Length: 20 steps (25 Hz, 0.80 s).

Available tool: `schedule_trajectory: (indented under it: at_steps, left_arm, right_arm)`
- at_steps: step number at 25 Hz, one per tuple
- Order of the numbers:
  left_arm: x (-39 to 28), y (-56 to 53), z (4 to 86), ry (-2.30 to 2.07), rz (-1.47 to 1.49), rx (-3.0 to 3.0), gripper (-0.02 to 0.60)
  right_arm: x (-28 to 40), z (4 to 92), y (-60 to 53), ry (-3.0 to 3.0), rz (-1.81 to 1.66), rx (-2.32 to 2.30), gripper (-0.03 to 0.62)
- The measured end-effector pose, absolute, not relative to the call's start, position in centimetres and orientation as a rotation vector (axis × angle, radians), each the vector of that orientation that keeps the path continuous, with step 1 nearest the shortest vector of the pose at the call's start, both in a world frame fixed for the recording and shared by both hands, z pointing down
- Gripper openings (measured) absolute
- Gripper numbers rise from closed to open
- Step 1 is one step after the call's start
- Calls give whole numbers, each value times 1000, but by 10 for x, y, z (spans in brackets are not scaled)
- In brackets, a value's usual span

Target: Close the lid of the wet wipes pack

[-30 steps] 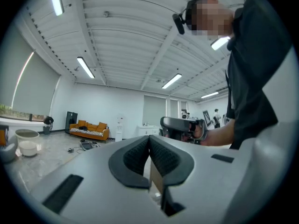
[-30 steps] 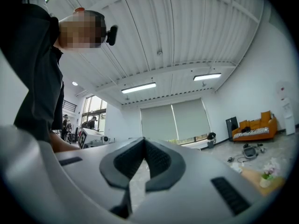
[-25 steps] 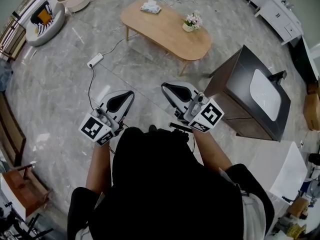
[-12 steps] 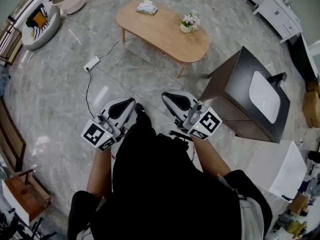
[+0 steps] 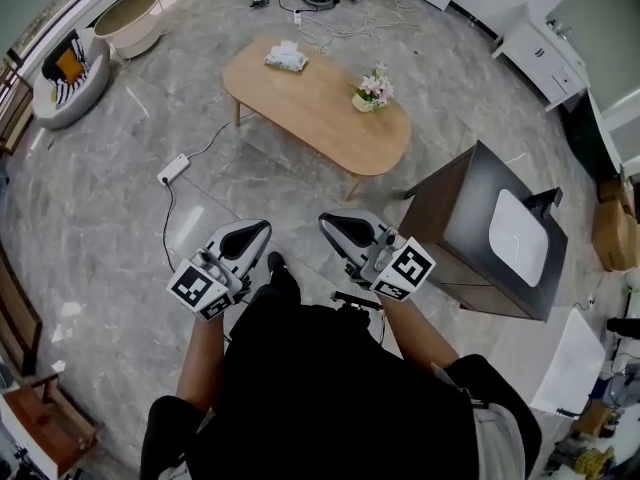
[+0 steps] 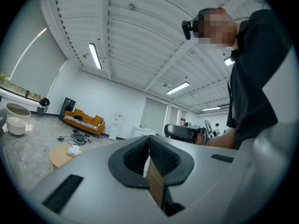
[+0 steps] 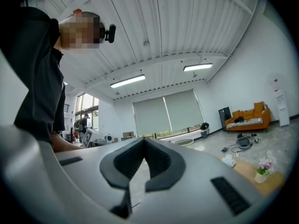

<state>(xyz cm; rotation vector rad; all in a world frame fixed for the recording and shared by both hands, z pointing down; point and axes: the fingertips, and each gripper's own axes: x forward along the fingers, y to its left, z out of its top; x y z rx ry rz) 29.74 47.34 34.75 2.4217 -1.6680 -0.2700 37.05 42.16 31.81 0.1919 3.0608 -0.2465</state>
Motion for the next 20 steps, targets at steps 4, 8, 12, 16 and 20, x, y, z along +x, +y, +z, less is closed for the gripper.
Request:
schedule_trajectory:
  at_steps: [4,8,12,16,20]
  left_arm:
    - [256,437,337,-1668,-308,2439,15]
    - [218,407,330,-1662,-332,2460,15]
    - [183,381,332,-1649,-368,2450,15]
    - [162,357,335,-1627,-367,2467,15]
    - [133,337,338,-1624,-398,2446,15]
  right_arm:
    - [326,307,389,3076,-219,206,10]
    - [284,294,361,3076,-199,225,11]
    - [251,293,334,3096,-170,215,11]
    - [227,294,308,3092,-174,192,11]
    - [200,298,287,3100,-184,193,11]
